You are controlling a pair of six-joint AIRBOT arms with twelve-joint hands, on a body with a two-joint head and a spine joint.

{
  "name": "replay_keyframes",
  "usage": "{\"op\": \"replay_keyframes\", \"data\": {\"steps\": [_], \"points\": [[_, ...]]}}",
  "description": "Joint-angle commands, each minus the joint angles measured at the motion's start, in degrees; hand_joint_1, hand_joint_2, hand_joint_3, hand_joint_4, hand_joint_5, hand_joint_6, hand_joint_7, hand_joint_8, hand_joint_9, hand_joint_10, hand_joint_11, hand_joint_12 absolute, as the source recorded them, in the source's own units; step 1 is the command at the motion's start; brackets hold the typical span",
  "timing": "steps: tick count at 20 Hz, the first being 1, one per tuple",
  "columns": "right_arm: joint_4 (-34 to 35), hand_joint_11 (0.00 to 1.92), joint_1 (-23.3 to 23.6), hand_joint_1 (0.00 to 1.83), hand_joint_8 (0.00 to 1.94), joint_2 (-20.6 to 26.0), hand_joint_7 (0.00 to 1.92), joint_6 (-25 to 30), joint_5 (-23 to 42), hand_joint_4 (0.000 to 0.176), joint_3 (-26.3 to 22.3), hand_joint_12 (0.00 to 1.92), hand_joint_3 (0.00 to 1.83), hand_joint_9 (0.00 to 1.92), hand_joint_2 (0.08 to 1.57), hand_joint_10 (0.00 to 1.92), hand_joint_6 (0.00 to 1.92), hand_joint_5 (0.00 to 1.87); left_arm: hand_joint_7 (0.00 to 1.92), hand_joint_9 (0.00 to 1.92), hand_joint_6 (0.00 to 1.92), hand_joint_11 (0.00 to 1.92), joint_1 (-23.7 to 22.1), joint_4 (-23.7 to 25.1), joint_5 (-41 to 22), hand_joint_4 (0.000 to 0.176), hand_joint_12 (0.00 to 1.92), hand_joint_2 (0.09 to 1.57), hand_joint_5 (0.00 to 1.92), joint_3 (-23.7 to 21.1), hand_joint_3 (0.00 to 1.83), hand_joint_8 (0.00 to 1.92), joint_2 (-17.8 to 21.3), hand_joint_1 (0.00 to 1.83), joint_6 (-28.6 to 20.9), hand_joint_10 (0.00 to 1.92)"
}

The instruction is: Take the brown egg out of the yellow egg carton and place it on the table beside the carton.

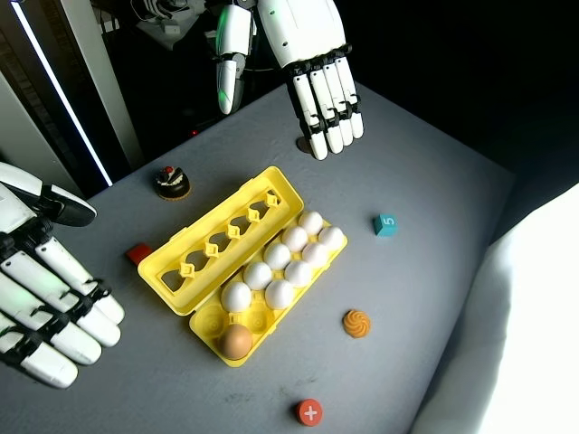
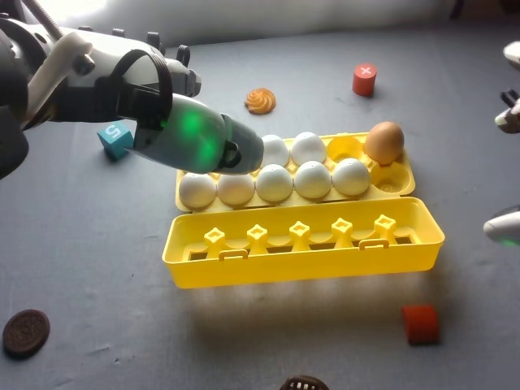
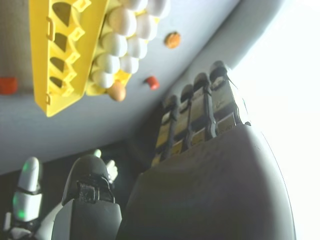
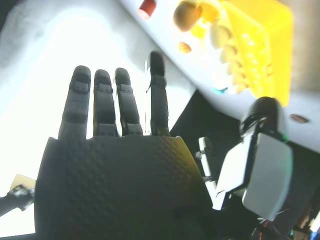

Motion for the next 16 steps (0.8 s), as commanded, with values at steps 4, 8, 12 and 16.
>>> {"op": "replay_keyframes", "data": {"steps": [4, 8, 12, 16], "points": [[-11.0, 0.00, 0.3, 0.54, 0.00, -6.5, 0.08, 5.2, 2.8, 0.041, 7.2, 0.00, 0.00, 0.00, 0.75, 0.00, 0.01, 0.70, 0.00, 0.00, 0.01, 0.00, -0.6, 3.8, -2.1, 0.000, 0.00, 1.17, 0.03, -0.1, 0.01, 0.00, 0.1, 0.00, -0.4, 0.00], [-11.1, 0.00, 0.4, 0.58, 0.00, -13.0, 0.00, 8.8, 2.4, 0.082, 15.4, 0.00, 0.03, 0.00, 0.88, 0.00, 0.01, 0.71, 0.06, 0.04, 0.01, 0.04, -0.5, 3.0, -2.1, 0.000, 0.02, 1.16, 0.06, -0.3, 0.00, 0.02, 0.1, 0.00, -0.6, 0.01], [-11.0, 0.00, 0.7, 0.56, 0.00, -17.9, 0.00, 13.6, -1.7, 0.098, 22.7, 0.00, 0.01, 0.00, 0.88, 0.00, 0.02, 0.75, 0.07, 0.05, 0.01, 0.04, -0.3, 2.9, -1.8, 0.000, 0.03, 1.17, 0.07, -0.3, 0.00, 0.01, 0.2, 0.00, -0.5, 0.01], [-11.0, 0.00, 1.2, 0.55, 0.00, -22.5, 0.00, 15.8, -5.0, 0.098, 29.0, 0.00, 0.01, 0.00, 0.89, 0.00, 0.02, 0.76, 0.10, 0.07, 0.01, 0.05, -0.3, 2.9, -1.8, 0.000, 0.04, 1.17, 0.09, -0.4, 0.00, 0.02, 0.2, 0.00, -0.5, 0.01]]}}
